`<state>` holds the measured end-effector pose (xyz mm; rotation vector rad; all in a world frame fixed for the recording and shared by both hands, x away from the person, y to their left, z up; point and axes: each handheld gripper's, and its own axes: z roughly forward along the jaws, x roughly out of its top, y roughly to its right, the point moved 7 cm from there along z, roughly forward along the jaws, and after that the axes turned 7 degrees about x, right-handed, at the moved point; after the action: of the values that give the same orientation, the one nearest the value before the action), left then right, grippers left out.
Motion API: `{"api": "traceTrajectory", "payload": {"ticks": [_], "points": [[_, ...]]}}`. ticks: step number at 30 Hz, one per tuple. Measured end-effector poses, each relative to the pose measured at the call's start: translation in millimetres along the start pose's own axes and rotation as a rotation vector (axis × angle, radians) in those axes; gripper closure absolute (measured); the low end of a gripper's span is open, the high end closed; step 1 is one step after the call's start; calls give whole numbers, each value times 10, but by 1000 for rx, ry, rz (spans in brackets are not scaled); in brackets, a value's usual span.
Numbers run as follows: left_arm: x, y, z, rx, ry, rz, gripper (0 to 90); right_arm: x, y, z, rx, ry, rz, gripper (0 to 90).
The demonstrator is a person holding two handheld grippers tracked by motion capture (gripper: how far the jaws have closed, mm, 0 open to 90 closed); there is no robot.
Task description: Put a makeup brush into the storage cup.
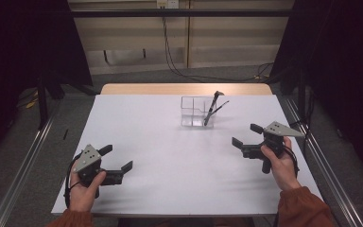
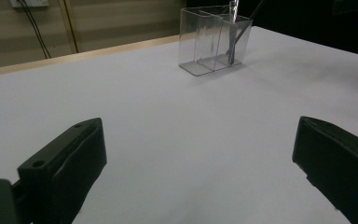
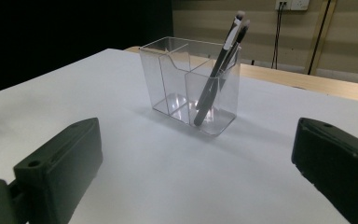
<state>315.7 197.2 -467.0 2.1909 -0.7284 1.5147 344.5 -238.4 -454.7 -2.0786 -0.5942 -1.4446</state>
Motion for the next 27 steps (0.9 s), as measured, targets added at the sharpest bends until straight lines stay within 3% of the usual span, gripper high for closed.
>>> {"api": "traceTrajectory", "payload": {"ticks": [7, 9, 13, 27], "points": [[-5, 14, -40, -3, 4, -7, 28, -94, -23, -156, -21, 7, 4, 14], [-10, 11, -56, 9, 5, 15, 28, -114, -18, -186, -26, 7, 0, 13], [-12, -2, -84, 21, 13, 18, 28, -167, -46, -229, -34, 8, -9, 12], [-46, 16, -159, 29, 14, 9, 28, -349, -109, -530, -71, 21, -2, 9]]}}
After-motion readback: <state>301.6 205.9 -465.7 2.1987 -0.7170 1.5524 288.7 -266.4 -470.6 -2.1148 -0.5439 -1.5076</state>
